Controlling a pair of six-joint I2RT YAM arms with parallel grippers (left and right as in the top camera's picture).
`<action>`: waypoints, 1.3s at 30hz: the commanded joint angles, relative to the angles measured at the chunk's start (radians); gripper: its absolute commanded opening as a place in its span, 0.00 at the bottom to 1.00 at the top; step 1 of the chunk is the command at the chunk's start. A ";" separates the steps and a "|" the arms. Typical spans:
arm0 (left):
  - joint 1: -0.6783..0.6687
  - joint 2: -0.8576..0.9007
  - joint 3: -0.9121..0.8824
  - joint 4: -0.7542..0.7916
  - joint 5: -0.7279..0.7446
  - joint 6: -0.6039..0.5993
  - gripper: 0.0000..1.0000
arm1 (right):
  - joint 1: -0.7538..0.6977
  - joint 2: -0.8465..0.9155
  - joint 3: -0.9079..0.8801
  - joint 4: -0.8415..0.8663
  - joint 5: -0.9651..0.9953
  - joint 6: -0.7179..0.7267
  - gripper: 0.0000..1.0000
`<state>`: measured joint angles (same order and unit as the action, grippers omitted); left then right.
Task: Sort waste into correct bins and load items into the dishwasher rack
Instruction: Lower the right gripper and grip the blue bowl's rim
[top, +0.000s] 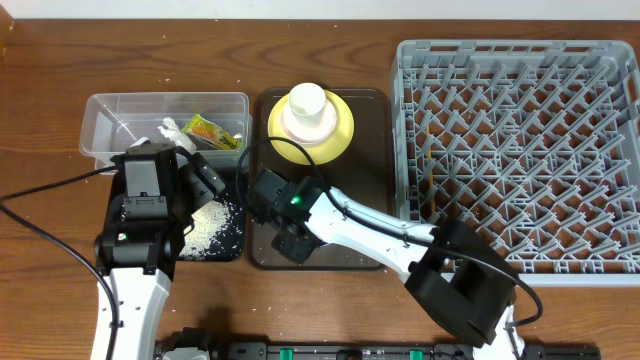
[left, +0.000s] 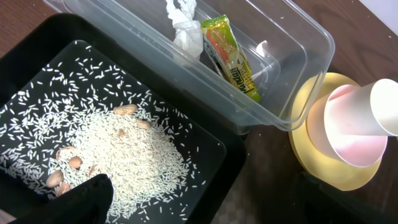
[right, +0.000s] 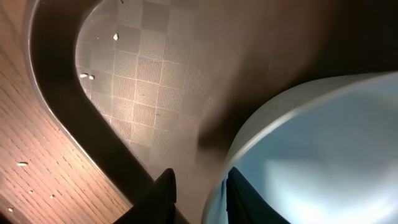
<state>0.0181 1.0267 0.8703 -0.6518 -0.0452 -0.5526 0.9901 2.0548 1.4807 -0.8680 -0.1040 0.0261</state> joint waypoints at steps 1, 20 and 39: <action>0.004 0.006 0.014 -0.003 -0.018 0.005 0.95 | 0.003 0.004 -0.005 0.013 0.016 0.007 0.24; 0.004 0.006 0.014 -0.003 -0.018 0.005 0.95 | 0.006 0.004 0.036 0.008 0.081 0.007 0.22; 0.004 0.006 0.014 -0.003 -0.018 0.005 0.95 | 0.006 0.002 0.040 -0.004 0.077 0.007 0.18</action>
<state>0.0181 1.0271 0.8703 -0.6518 -0.0448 -0.5526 0.9901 2.0548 1.4933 -0.8707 -0.0326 0.0261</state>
